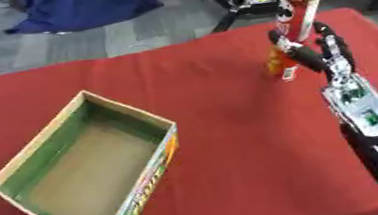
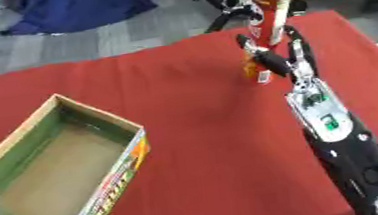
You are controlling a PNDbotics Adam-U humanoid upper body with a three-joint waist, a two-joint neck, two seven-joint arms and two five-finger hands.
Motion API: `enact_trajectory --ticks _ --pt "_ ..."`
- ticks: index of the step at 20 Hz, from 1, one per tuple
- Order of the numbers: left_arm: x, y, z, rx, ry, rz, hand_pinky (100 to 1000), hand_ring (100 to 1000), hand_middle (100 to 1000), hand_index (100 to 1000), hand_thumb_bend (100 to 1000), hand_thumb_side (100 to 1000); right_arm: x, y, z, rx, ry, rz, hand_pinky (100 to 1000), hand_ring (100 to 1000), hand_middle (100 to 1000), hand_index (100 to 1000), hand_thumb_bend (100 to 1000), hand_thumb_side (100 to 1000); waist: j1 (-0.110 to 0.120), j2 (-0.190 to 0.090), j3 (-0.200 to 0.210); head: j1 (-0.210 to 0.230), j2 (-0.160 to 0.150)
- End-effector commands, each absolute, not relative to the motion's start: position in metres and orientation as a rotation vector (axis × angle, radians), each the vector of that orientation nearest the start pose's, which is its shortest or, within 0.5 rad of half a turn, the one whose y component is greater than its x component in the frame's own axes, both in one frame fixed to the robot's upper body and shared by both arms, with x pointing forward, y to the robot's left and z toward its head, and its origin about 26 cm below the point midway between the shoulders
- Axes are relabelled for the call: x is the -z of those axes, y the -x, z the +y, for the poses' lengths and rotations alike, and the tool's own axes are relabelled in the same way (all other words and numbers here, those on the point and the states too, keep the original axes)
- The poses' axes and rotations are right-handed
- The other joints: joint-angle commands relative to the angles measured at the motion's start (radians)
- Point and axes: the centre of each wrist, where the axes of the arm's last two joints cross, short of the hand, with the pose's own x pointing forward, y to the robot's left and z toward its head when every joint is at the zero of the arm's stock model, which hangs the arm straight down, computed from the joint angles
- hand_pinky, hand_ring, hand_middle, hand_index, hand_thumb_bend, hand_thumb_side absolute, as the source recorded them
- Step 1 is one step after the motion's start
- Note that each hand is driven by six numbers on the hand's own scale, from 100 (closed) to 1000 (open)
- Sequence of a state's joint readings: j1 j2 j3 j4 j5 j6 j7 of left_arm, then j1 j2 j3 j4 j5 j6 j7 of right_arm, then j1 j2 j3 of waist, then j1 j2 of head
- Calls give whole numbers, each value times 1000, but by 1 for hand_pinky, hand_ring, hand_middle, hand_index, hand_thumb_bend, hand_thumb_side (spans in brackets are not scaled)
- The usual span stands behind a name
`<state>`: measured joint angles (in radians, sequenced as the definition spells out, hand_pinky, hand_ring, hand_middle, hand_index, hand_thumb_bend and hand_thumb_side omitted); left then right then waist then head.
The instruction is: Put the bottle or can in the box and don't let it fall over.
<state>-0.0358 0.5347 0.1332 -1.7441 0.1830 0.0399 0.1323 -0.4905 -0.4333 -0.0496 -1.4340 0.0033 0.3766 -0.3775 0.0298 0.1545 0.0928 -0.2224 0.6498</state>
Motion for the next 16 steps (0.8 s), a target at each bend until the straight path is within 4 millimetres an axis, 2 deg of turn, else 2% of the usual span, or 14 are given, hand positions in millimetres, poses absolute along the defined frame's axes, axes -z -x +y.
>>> enact_trajectory --ticks 1,16 --pt "-121 -281 383 135 -460 -1802 842 875 818 818 117 944 -165 -389 -328 84 689 -1621 830 1000 994 1000 648 531 2 -8 1 -3 -14" --pt "-122 -282 383 149 -457 -1805 843 876 819 816 116 944 -178 -394 -322 120 670 -1661 822 1000 982 1000 649 520 2 -5 3 0 -20"
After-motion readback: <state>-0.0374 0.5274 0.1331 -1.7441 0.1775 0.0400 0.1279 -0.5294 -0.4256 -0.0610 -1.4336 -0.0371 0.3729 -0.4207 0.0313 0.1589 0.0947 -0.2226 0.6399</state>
